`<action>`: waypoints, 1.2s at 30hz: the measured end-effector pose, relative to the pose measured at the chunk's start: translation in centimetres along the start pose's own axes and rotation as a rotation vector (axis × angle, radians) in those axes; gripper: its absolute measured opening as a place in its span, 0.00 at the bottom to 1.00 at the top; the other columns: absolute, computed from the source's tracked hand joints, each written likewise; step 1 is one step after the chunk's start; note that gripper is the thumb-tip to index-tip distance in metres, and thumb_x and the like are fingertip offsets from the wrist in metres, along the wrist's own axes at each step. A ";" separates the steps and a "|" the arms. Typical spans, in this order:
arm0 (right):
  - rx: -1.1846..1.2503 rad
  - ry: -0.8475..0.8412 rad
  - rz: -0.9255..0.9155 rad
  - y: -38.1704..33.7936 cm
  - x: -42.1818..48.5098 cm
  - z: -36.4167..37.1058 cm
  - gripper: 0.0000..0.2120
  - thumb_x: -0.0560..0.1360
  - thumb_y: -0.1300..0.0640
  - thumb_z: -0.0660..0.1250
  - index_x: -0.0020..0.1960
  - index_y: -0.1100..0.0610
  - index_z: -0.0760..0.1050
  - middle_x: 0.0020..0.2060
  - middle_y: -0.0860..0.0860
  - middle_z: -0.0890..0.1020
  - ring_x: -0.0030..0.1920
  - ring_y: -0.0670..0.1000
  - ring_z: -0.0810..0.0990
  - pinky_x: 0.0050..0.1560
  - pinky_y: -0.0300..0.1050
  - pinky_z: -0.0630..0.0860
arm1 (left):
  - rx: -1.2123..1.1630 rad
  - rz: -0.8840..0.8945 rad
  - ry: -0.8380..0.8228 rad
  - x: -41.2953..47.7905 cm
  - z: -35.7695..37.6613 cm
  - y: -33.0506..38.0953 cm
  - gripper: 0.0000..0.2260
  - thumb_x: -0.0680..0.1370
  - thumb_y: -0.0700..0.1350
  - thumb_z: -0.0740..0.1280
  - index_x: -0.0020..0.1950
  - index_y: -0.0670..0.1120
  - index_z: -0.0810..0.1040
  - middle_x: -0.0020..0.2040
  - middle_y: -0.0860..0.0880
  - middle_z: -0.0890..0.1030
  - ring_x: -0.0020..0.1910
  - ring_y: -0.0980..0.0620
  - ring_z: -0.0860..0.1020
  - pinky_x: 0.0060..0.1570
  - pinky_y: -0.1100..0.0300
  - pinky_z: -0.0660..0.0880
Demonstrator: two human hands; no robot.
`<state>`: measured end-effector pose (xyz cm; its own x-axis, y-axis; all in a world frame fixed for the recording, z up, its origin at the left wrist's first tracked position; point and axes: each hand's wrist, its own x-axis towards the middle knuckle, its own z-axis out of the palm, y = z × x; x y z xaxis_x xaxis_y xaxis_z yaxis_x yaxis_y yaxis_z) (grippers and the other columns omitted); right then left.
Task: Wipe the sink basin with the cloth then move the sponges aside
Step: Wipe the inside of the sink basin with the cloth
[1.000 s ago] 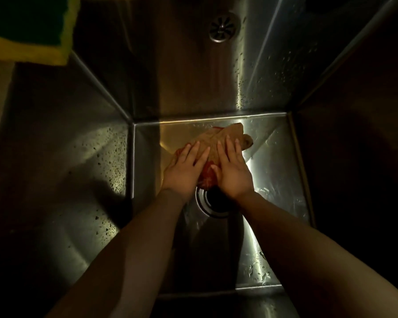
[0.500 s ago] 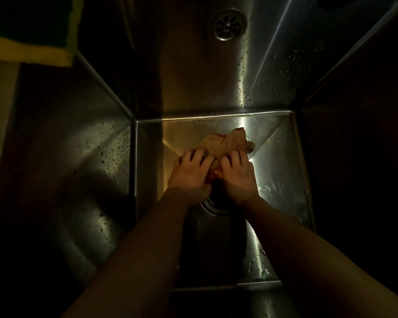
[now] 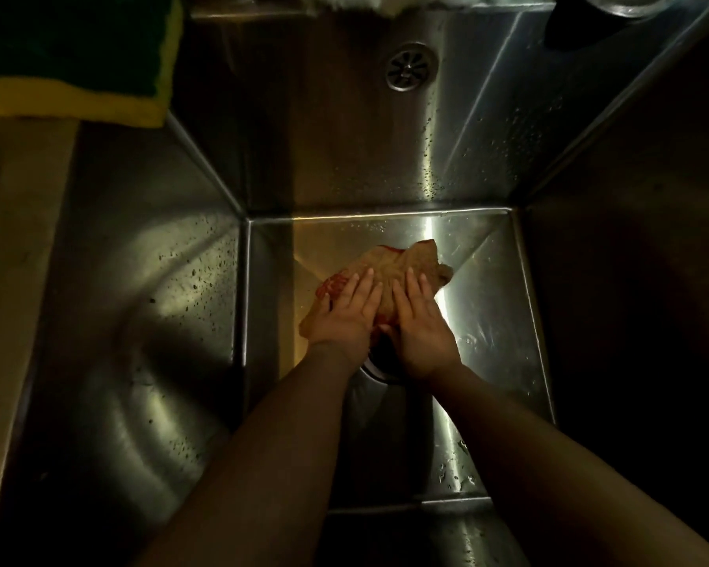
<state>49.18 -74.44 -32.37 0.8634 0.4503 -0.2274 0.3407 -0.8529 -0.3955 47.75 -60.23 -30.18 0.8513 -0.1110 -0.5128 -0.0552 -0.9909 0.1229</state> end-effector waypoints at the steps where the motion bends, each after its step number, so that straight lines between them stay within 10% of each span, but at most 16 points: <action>1: -0.006 -0.008 0.009 -0.1 0.5 0.0 0.31 0.80 0.49 0.57 0.76 0.60 0.49 0.76 0.60 0.47 0.76 0.59 0.42 0.74 0.48 0.45 | 0.007 -0.008 -0.014 0.3 -0.2 0.0 0.29 0.82 0.55 0.50 0.75 0.51 0.35 0.76 0.52 0.34 0.75 0.51 0.37 0.73 0.45 0.45; 18: 0.025 -0.063 0.061 -0.7 6.5 -0.7 0.28 0.81 0.48 0.51 0.77 0.54 0.45 0.77 0.55 0.44 0.75 0.55 0.38 0.73 0.50 0.39 | 0.111 -0.053 -0.026 3.7 -3.7 -2.4 0.32 0.80 0.47 0.55 0.76 0.49 0.36 0.77 0.52 0.36 0.76 0.52 0.39 0.71 0.42 0.43; 36: 0.199 -0.016 0.059 -1.4 5.9 -1.6 0.24 0.79 0.53 0.60 0.73 0.54 0.62 0.75 0.53 0.57 0.75 0.55 0.50 0.72 0.48 0.54 | -0.078 -0.054 0.017 1.2 -2.0 -4.1 0.36 0.79 0.47 0.60 0.75 0.57 0.36 0.76 0.56 0.34 0.75 0.48 0.39 0.70 0.42 0.57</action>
<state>54.39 -71.00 -31.72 0.8732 0.4063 -0.2690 0.2078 -0.8099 -0.5486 50.08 -56.14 -29.57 0.8607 -0.0552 -0.5062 0.0319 -0.9863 0.1618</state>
